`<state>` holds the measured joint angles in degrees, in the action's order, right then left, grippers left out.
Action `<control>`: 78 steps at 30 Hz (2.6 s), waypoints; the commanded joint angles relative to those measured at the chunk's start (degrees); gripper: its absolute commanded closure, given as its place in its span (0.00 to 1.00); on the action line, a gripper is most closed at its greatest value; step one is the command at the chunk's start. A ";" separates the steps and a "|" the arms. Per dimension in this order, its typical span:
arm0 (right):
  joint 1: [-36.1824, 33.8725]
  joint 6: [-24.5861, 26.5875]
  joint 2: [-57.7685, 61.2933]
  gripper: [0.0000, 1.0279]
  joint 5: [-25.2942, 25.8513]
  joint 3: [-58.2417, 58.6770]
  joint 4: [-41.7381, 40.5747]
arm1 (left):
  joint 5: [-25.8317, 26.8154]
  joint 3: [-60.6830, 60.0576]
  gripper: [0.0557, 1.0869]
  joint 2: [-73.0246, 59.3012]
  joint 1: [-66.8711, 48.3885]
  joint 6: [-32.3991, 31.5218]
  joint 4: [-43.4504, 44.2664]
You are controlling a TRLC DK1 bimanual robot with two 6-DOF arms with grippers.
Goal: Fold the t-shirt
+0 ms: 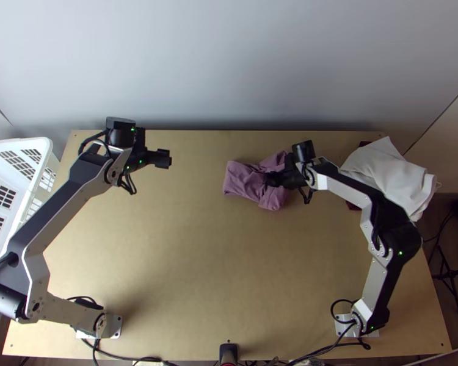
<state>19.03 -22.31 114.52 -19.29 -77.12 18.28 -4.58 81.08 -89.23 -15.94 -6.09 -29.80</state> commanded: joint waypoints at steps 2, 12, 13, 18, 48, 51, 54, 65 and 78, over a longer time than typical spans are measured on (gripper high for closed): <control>-1.62 1.39 -2.63 0.97 1.45 -5.32 2.11 | -0.08 -4.79 0.05 2.83 1.53 -0.15 0.71; -13.23 -1.78 -12.39 0.97 1.45 -14.64 6.41 | -0.08 -7.25 0.05 4.86 1.97 -0.07 0.97; -14.63 -1.78 -13.01 0.97 1.53 -15.78 7.03 | -0.08 -7.43 0.05 5.03 2.06 -0.07 0.97; -22.28 -1.60 -14.76 0.97 1.62 -19.47 8.61 | -0.08 -9.01 0.05 6.17 2.50 0.02 0.97; -47.77 21.95 -8.87 0.97 7.95 4.44 1.58 | 1.50 -14.72 0.05 8.81 4.26 1.25 2.91; -49.44 23.45 -7.56 0.97 8.39 4.35 -0.44 | 1.77 -15.60 0.05 9.51 4.61 1.52 2.91; -50.67 24.33 -6.50 0.97 8.39 4.17 -1.76 | 1.85 -16.30 0.05 9.78 4.69 1.52 3.00; -46.80 21.95 -16.52 0.05 8.30 7.95 0.00 | 2.21 -17.09 0.05 11.27 6.10 1.78 3.52; -48.03 27.67 -28.47 0.04 8.30 5.49 15.12 | 3.17 -17.09 0.05 14.61 7.68 1.69 3.17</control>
<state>-28.12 1.76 92.38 -10.87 -71.33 26.37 -1.91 64.03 -76.29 -9.30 -4.27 -26.41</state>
